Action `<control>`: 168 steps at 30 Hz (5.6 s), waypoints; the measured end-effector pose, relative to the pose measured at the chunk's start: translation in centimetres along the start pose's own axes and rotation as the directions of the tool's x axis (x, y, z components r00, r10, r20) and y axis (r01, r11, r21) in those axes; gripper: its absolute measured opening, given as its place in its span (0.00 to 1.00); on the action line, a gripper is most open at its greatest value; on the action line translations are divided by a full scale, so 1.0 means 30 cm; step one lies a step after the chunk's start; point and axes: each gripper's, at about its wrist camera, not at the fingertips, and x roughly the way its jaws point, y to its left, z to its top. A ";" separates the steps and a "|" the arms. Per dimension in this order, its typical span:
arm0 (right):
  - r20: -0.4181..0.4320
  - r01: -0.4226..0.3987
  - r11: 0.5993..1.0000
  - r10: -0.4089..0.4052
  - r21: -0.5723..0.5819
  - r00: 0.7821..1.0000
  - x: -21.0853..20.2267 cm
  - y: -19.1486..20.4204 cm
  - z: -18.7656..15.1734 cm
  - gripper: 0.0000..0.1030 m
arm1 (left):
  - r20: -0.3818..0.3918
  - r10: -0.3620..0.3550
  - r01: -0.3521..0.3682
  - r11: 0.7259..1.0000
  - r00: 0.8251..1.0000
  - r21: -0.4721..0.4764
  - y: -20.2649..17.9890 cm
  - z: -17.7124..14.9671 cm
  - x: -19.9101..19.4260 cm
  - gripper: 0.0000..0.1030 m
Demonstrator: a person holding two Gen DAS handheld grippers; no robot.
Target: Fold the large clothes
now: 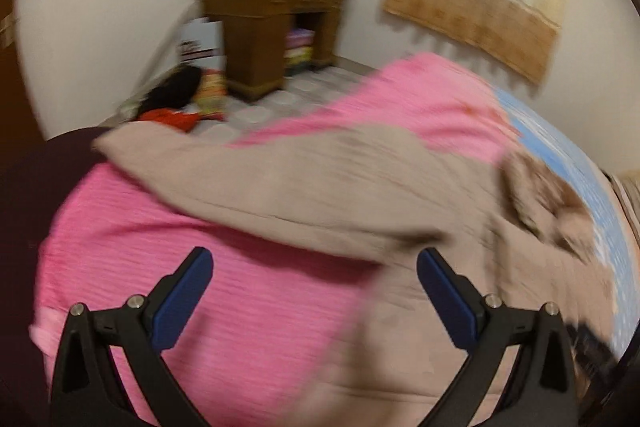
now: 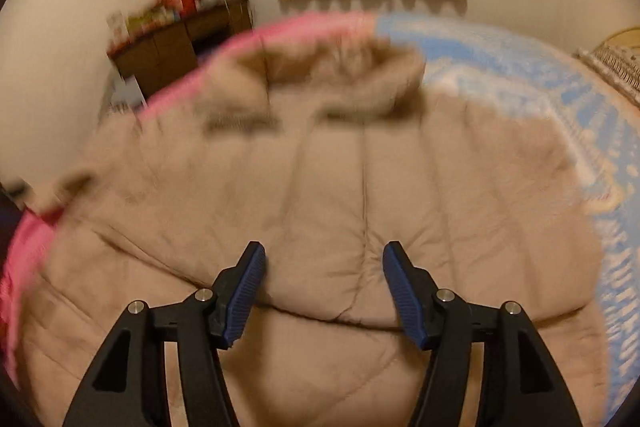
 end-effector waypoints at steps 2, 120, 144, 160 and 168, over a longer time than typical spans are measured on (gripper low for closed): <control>0.016 -0.035 0.999 0.035 0.031 0.999 -0.007 -0.023 0.002 0.64 | 0.010 0.069 -0.068 0.993 0.998 -0.095 0.146 0.046 0.015 1.00; 0.039 -0.328 0.841 0.346 0.430 0.937 -0.009 -0.203 0.043 0.73 | 0.078 -0.257 0.252 0.965 0.963 0.072 -0.187 -0.180 -0.113 0.82; -0.020 -0.110 0.988 0.112 0.112 0.993 -0.021 -0.309 0.041 0.25 | -0.042 0.019 -0.009 0.974 0.999 0.227 -0.492 -0.159 0.278 0.87; 0.172 0.002 0.971 -0.044 0.240 0.984 -0.302 -0.346 0.035 0.27 | -0.099 -0.024 0.036 0.992 0.995 0.122 -0.419 -0.175 0.333 1.00; 0.078 -0.052 0.989 0.042 0.137 0.996 -0.065 -0.211 0.159 0.28 | -0.090 -0.044 0.051 0.996 0.995 0.078 -0.385 -0.141 0.261 1.00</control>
